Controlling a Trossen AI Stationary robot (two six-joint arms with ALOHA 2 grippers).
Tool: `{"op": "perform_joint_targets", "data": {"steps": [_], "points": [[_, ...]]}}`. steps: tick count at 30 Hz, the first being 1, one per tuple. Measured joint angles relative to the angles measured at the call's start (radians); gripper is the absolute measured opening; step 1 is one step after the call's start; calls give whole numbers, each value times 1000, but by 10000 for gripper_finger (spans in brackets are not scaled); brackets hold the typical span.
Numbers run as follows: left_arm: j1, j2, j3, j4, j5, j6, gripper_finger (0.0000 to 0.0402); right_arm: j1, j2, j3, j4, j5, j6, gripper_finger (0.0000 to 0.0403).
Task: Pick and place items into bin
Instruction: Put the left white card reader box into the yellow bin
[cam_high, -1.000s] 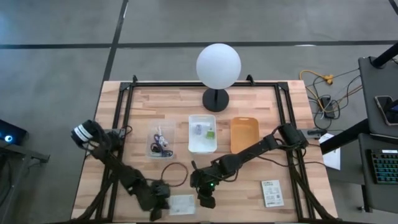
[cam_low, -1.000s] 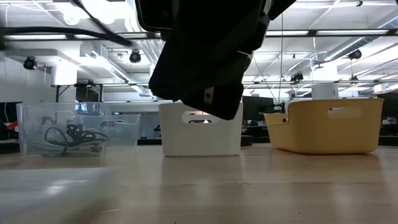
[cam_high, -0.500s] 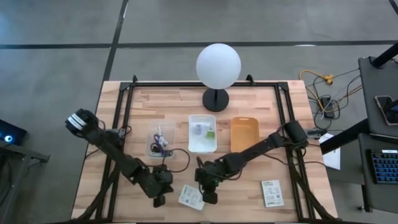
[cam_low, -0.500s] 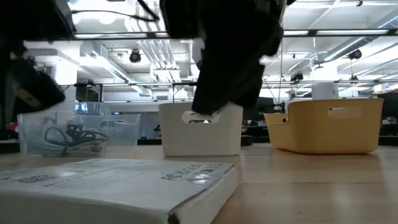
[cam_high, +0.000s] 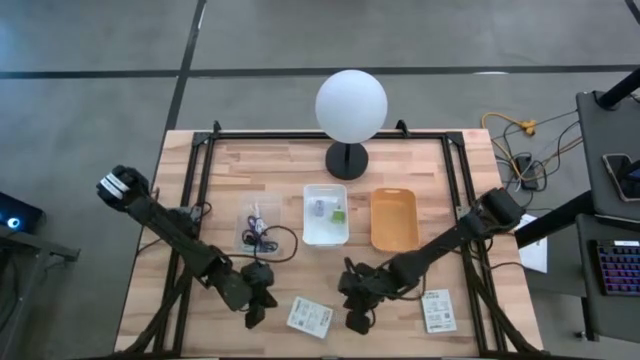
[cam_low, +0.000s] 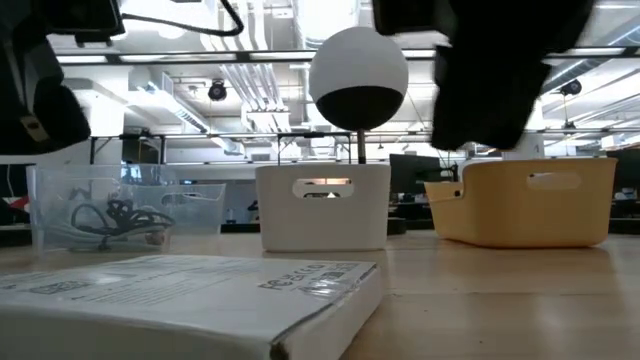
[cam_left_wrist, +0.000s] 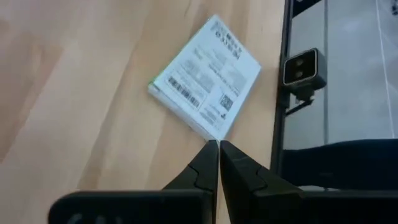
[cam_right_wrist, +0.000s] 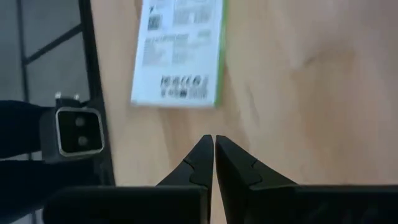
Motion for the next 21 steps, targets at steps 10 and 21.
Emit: {"op": "perform_joint_targets", "data": {"steps": [10,21], "points": [[0,118,-1,57,17,-73,0,-2,19,-115,231,-41,78,9],[10,267,12,205,45,-74,0,-16,167,-11,344,-151,39,9]]}}
